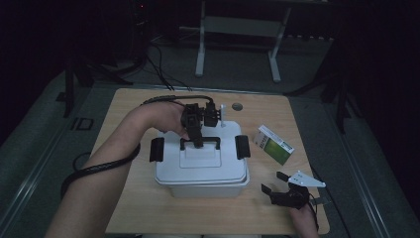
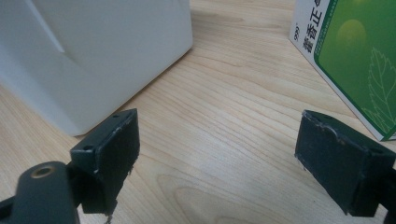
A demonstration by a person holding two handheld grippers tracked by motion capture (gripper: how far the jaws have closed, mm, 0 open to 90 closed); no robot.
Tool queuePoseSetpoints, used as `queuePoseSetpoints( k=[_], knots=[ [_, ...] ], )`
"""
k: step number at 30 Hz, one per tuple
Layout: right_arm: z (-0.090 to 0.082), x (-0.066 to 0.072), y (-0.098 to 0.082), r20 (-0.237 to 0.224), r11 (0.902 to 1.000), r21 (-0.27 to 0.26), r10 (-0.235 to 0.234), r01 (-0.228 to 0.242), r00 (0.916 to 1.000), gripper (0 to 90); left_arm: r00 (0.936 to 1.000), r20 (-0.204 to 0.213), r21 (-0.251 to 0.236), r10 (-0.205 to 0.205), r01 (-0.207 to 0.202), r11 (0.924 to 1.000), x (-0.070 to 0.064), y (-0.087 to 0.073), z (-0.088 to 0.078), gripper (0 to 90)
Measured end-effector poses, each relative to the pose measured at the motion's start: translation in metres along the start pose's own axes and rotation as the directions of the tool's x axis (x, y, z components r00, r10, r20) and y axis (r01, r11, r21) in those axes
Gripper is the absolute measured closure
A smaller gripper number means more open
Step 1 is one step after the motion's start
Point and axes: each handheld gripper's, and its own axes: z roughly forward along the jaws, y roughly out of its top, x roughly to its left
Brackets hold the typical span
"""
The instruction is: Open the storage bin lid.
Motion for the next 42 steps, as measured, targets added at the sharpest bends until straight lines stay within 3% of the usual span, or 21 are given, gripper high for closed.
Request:
queuePoseSetpoints(
  k=[9,13,24,33,38,42],
  knots=[
    [0.0,0.001,0.0,0.003,1.0,0.0,0.004,-0.004,1.0,13.6,0.9994,-0.003,-0.011,-0.034,0.034,0.9994,-0.001,-0.03,-0.011,83.8],
    [0.001,0.002,0.0,0.005,1.0,0.004,-0.001,0.001,1.0,13.6,0.9977,-0.008,-0.023,-0.067,0.067,0.9975,-0.001,-0.047,-0.014,83.8],
    [0.001,0.002,0.001,0.01,1.0,0.007,-0.007,0.006,0.9999,13.6,0.9881,-0.005,-0.023,-0.154,0.154,0.9878,-0.002,-0.094,-0.011,83.8],
    [0.001,0.002,0.0,0.014,0.9999,0.012,-0.005,0.005,0.9999,13.6,0.9734,-0.008,-0.042,-0.229,0.228,0.9726,-0.008,-0.136,-0.016,83.8],
    [0.002,0.002,0.0,0.014,0.9999,0.014,-0.005,0.005,0.9999,13.6,0.9604,-0.014,-0.069,-0.278,0.277,0.9585,-0.01,-0.158,-0.02,83.8],
    [0.002,0.002,0.0,0.016,0.9999,0.012,-0.004,0.004,0.9999,13.6,0.953,-0.015,-0.051,-0.303,0.301,0.9521,-0.013,-0.172,-0.023,83.8]
  ],
)
